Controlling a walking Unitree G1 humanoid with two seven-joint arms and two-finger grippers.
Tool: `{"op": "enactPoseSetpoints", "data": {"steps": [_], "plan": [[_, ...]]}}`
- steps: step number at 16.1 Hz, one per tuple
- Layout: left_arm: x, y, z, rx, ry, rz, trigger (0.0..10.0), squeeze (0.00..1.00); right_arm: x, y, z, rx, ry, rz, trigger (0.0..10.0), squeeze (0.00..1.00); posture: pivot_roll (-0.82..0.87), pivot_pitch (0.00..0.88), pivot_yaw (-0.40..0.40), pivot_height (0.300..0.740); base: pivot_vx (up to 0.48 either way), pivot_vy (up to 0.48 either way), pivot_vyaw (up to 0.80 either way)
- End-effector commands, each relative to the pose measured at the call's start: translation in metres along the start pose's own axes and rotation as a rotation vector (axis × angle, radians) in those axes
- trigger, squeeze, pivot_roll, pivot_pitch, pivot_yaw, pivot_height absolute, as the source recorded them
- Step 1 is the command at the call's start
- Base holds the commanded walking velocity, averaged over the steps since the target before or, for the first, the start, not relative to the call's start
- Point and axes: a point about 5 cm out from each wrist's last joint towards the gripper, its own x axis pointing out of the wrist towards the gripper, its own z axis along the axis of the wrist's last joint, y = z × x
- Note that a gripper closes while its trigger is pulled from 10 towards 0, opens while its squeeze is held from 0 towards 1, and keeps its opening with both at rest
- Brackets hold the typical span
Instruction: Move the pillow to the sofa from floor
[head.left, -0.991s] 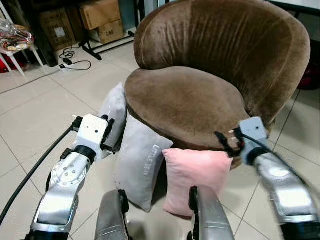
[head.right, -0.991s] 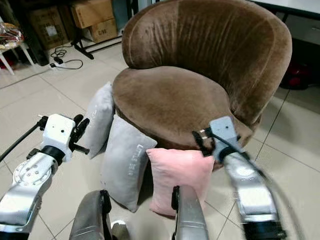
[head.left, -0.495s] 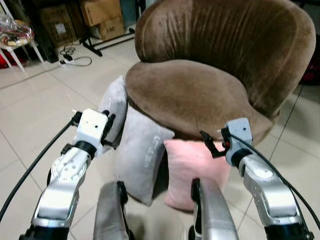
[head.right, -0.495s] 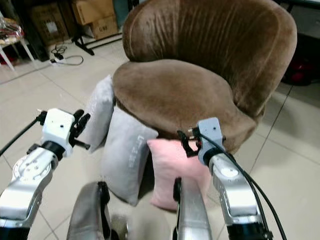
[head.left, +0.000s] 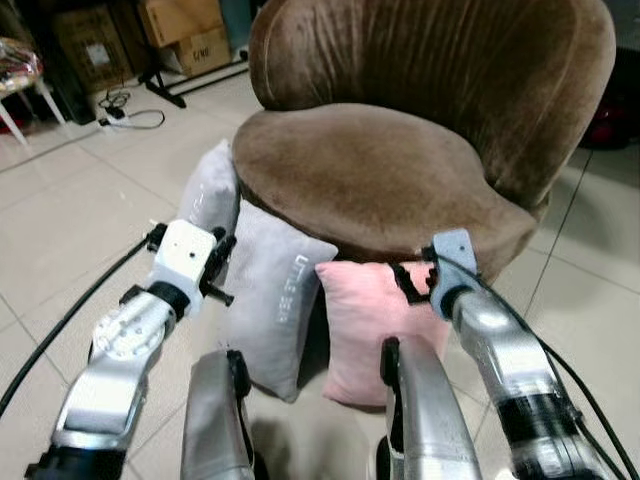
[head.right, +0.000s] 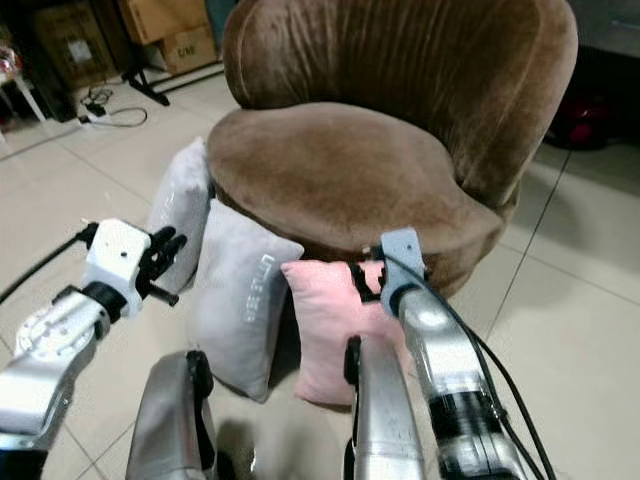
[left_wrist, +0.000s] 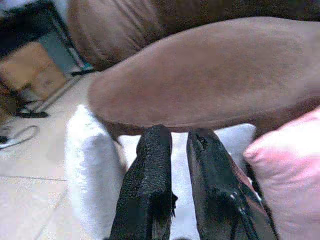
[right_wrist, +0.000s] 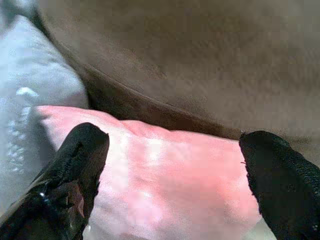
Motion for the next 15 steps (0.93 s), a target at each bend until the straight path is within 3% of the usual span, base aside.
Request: {"op": "enactPoseSetpoints", "data": {"steps": [1,3,4,5,6,9,12,15], "plan": [[-0.001,0.001,0.006,-0.005,-0.007,-0.054,10.0,0.0,0.008,0.0,-0.003,0.037,0.029,-0.018,10.0,1.0,-0.11,0.0,0.056,0.435,0.0,0.0,0.0],[-0.008,-0.003,0.004,-0.008,0.016,-0.134,10.0,0.0,0.019,0.004,-0.007,0.045,0.072,-0.027,10.0,1.0,-0.1,0.0,0.052,0.435,0.0,0.0,0.0],[-0.018,-0.009,-0.003,-0.004,0.065,-0.219,10.0,0.0,0.025,0.007,-0.013,0.052,0.128,-0.063,10.0,1.0,-0.09,0.012,0.05,0.435,0.0,0.0,0.0],[-0.027,-0.014,-0.006,0.033,0.087,-0.287,10.0,0.0,0.028,0.011,-0.015,0.069,0.151,-0.051,10.0,0.07,-0.09,0.039,0.049,0.435,0.0,0.0,0.0],[-0.035,-0.016,-0.007,0.039,0.104,-0.312,10.0,0.0,0.03,0.014,-0.017,0.044,0.173,-0.062,10.0,0.0,-0.08,0.062,0.047,0.435,0.0,0.0,0.0],[-0.049,-0.016,-0.007,0.018,0.137,-0.308,10.0,0.0,0.036,0.021,-0.019,0.062,0.184,-0.085,10.0,0.0,-0.06,0.102,0.039,0.435,0.0,0.0,0.0],[-0.08,-0.021,-0.003,0.003,0.174,-0.313,10.0,0.0,0.039,0.024,-0.015,0.132,0.121,-0.135,10.0,0.0,-0.02,0.146,0.027,0.435,0.0,0.0,0.0],[-0.098,-0.021,0.003,0.003,0.197,-0.303,10.0,0.0,0.039,0.028,-0.016,0.083,0.076,-0.199,10.0,0.0,-0.01,0.186,0.025,0.435,0.0,0.0,0.0]]}}
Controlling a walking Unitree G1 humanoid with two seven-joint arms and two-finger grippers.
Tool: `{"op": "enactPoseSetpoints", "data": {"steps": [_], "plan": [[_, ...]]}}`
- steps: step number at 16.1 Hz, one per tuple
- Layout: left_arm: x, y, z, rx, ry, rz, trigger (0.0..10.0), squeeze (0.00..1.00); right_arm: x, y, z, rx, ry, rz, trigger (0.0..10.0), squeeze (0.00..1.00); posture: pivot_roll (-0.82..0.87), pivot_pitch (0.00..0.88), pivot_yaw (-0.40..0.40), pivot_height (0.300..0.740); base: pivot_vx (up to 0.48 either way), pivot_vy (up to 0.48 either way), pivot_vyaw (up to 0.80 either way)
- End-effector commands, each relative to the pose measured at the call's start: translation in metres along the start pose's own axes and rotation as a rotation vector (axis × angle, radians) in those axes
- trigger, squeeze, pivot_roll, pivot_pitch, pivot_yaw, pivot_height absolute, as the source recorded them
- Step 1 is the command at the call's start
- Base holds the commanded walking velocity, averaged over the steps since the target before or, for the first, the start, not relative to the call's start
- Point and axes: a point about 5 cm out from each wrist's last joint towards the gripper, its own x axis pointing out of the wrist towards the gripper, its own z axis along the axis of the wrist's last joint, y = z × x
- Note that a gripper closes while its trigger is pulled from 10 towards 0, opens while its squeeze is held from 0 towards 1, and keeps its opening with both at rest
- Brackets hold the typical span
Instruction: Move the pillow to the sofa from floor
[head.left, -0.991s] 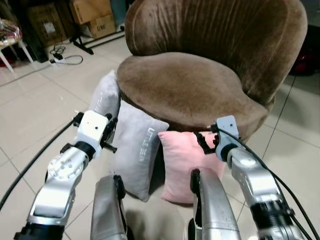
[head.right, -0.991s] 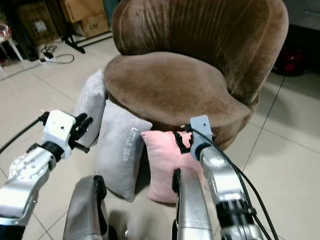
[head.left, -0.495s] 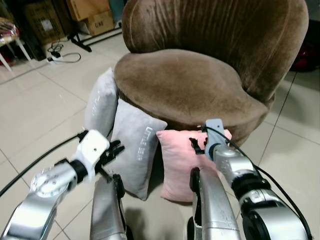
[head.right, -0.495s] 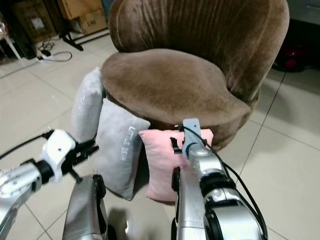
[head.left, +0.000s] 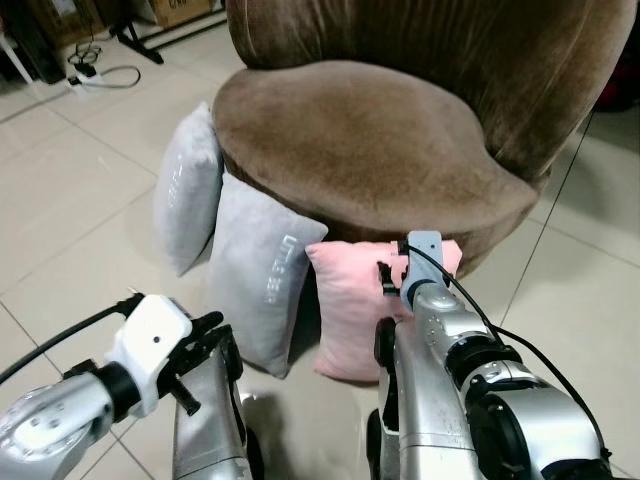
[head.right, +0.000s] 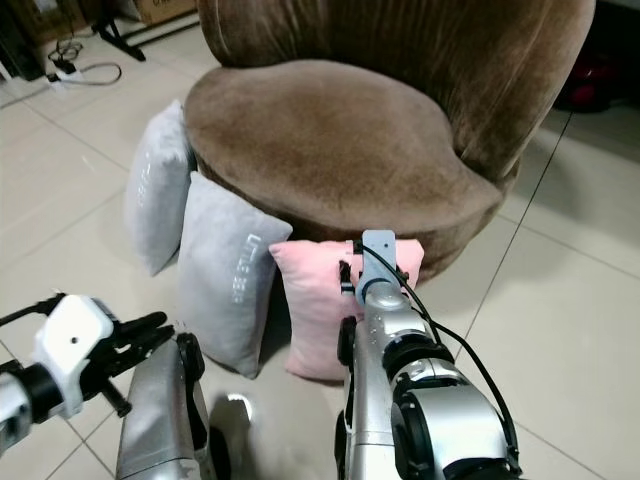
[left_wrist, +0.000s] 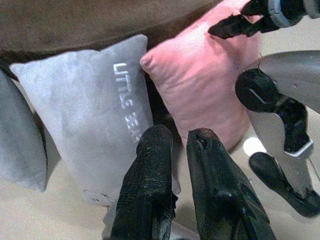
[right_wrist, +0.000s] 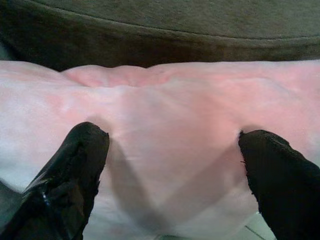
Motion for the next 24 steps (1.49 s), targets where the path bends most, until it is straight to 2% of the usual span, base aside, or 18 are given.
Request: {"op": "enactPoseSetpoints", "data": {"steps": [1,2,3,4,5,8,14,16,24], "plan": [[-0.008,-0.001,0.002,0.008,0.019,0.0,10.0,0.0,0.0,0.004,-0.002,-0.008,-0.005,-0.029,8.9,0.0,-0.01,0.195,0.024,0.435,0.0,0.0,0.0],[-0.011,-0.002,0.003,0.007,0.021,0.001,10.0,0.0,-0.001,0.005,-0.002,-0.002,-0.005,-0.031,8.9,0.0,-0.01,0.198,0.023,0.435,0.0,0.0,0.0],[-0.015,-0.004,0.003,0.002,0.029,0.005,10.0,0.0,-0.001,0.01,-0.004,-0.014,-0.004,-0.031,2.0,0.0,-0.01,0.208,0.023,0.435,0.0,0.0,0.0],[-0.02,-0.007,0.004,-0.002,0.037,0.002,10.0,0.0,-0.002,0.014,-0.005,-0.025,-0.003,-0.027,0.0,0.0,-0.01,0.213,0.023,0.435,0.0,0.0,0.0],[-0.025,-0.01,0.005,-0.004,0.045,-0.008,10.0,0.0,-0.003,0.017,-0.007,-0.057,0.008,-0.043,0.0,0.0,0.0,0.217,0.021,0.435,0.0,0.0,0.0],[-0.032,-0.013,0.006,-0.006,0.06,-0.016,10.0,0.0,-0.003,0.021,-0.011,-0.035,0.026,-0.06,0.0,0.0,0.0,0.23,0.018,0.435,0.0,0.0,0.0],[-0.039,-0.02,0.008,-0.02,0.074,-0.034,10.0,0.0,-0.004,0.032,-0.006,-0.036,0.009,-0.041,0.0,0.0,0.0,0.241,0.022,0.435,0.0,0.0,0.0],[-0.04,-0.021,0.007,-0.023,0.08,-0.037,10.0,0.0,-0.005,0.037,-0.005,-0.067,-0.011,-0.011,0.0,0.0,0.0,0.241,0.025,0.435,0.0,0.0,0.0],[-0.043,-0.016,0.006,0.0,0.094,-0.036,10.0,0.0,-0.005,0.034,-0.01,-0.041,-0.004,-0.022,0.0,0.0,0.01,0.231,0.033,0.435,0.0,0.0,0.0]]}}
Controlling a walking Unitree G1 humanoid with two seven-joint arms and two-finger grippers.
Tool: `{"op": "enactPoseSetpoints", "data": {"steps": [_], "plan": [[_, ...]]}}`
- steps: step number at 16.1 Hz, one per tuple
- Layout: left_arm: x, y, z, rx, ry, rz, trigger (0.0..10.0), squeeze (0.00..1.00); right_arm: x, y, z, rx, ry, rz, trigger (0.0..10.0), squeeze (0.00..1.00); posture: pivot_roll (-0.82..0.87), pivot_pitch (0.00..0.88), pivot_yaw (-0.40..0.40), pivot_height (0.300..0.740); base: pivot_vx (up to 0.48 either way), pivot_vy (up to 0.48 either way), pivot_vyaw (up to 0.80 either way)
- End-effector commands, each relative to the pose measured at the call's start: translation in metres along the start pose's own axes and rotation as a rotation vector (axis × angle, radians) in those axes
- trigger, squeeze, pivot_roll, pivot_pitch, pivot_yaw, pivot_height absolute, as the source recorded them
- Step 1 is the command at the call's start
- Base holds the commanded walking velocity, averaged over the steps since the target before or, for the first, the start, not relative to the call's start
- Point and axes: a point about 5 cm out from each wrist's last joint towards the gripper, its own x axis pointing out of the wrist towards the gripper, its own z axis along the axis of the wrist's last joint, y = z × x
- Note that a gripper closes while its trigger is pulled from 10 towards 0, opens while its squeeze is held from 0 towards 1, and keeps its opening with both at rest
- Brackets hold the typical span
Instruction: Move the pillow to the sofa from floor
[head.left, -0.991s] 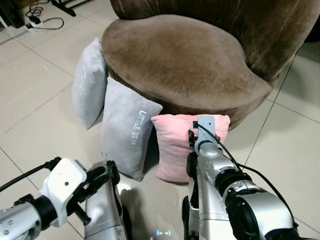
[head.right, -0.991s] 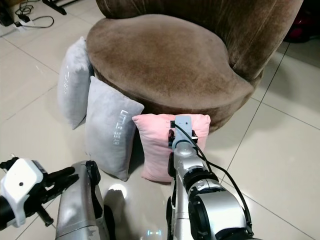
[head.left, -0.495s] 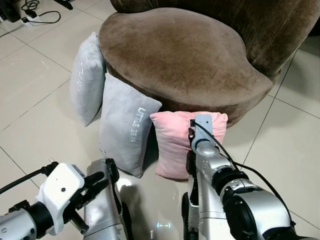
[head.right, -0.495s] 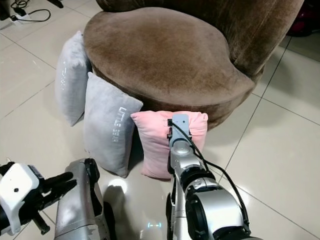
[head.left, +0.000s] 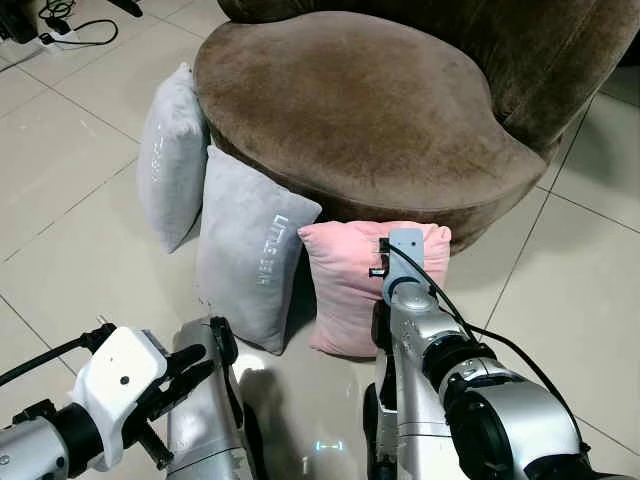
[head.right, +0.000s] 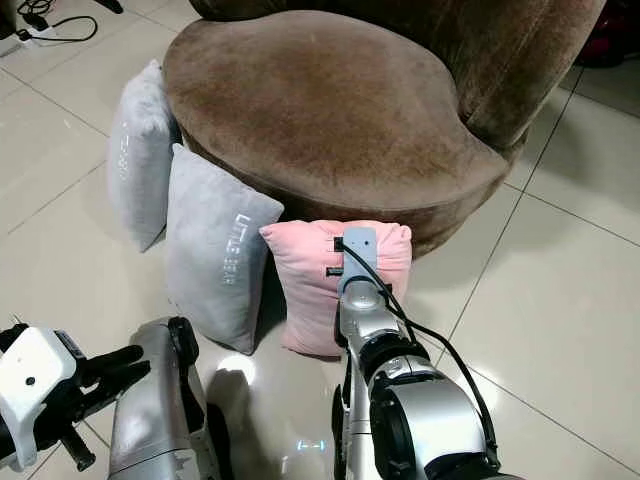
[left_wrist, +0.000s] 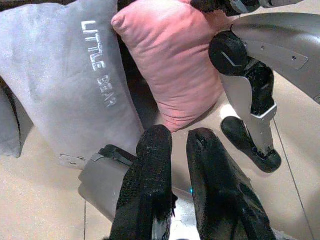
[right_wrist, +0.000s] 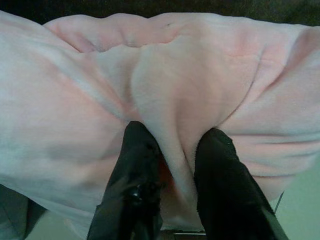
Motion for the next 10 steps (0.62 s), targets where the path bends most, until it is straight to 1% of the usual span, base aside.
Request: {"op": "enactPoseSetpoints", "data": {"steps": [1,6,8,10], "plan": [[-0.003,0.002,0.0,0.011,0.007,0.001,10.0,0.0,-0.003,0.003,-0.014,-0.009,0.046,0.014,0.0,0.0,0.0,0.227,0.034,0.435,0.0,0.0,0.0],[0.002,0.004,-0.001,0.009,-0.006,0.006,10.0,0.0,-0.005,0.007,-0.019,0.026,0.052,0.02,0.0,0.0,-0.01,0.176,0.034,0.435,0.0,0.0,0.0],[0.007,0.009,-0.001,-0.003,-0.024,0.033,10.0,0.0,-0.005,0.01,-0.016,0.082,0.029,0.041,0.0,0.0,-0.03,0.138,0.03,0.435,0.0,0.0,0.0],[0.008,0.01,0.0,-0.039,-0.062,0.086,10.0,0.0,-0.006,0.01,-0.003,0.188,-0.075,0.088,0.0,0.0,-0.07,0.087,0.028,0.435,0.0,0.0,0.0]]}}
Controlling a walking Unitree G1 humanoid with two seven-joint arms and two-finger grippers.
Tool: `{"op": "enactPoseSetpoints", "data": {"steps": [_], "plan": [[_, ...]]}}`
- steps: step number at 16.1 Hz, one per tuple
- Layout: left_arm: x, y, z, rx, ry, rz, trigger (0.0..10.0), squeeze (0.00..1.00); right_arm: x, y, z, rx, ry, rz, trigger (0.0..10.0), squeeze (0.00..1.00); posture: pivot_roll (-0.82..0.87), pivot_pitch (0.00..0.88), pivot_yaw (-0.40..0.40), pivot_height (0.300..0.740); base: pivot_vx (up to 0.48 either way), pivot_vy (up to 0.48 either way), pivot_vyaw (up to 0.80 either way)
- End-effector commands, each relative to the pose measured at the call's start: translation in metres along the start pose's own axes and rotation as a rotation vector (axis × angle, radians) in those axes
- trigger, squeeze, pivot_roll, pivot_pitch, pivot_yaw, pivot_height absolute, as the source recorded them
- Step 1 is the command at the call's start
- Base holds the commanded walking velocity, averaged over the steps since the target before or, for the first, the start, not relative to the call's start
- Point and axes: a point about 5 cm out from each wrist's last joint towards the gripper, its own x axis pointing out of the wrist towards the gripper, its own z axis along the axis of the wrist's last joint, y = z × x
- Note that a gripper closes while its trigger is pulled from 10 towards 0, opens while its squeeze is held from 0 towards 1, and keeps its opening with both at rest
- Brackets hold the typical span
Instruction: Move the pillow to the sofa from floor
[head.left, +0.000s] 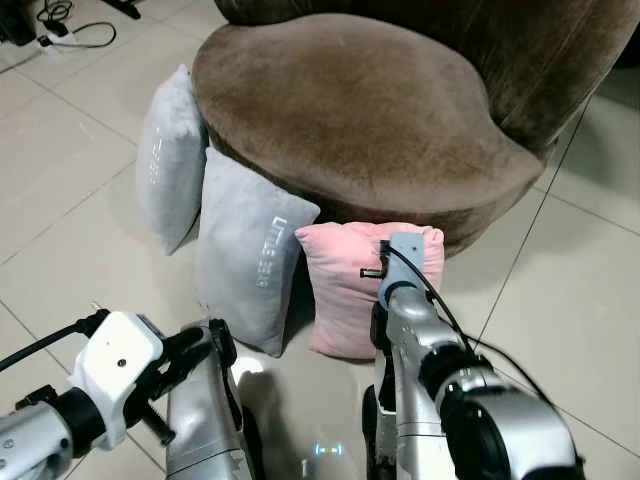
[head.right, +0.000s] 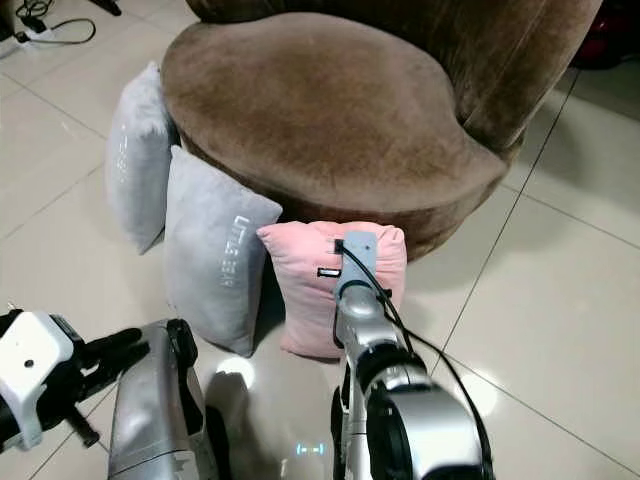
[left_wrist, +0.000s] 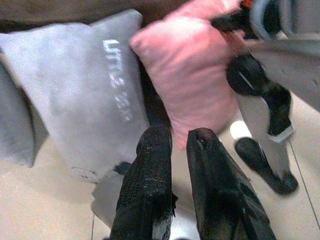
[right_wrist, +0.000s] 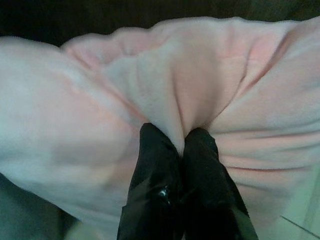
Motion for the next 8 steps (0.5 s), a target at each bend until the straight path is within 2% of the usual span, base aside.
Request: {"op": "enactPoseSetpoints", "data": {"steps": [1,4,6,7,8], "plan": [[0.001,0.001,-0.004,-0.016,0.004,0.026,10.0,0.0,-0.001,0.006,0.005,0.054,-0.041,0.038,0.0,0.0,-0.07,0.081,0.029,0.435,0.0,0.0,0.0],[0.023,0.018,-0.001,-0.014,-0.058,0.174,10.0,0.0,-0.01,-0.005,0.029,0.143,-0.216,0.065,0.0,0.0,-0.08,0.0,0.026,0.435,0.0,0.0,0.0],[0.033,0.023,0.0,-0.023,-0.081,0.2,10.0,0.0,-0.014,-0.012,0.04,0.17,-0.266,0.062,0.0,0.0,-0.09,0.0,0.03,0.435,0.0,0.0,0.0],[0.043,0.027,0.003,-0.027,-0.112,0.219,10.0,0.0,-0.026,-0.019,0.06,0.179,-0.348,0.083,0.0,0.0,-0.1,0.0,0.038,0.435,0.0,0.0,0.0],[0.048,0.029,0.005,-0.022,-0.124,0.219,10.0,0.0,-0.031,-0.021,0.068,0.161,-0.378,0.095,0.0,0.0,-0.1,0.0,0.046,0.435,0.0,0.0,0.0]]}}
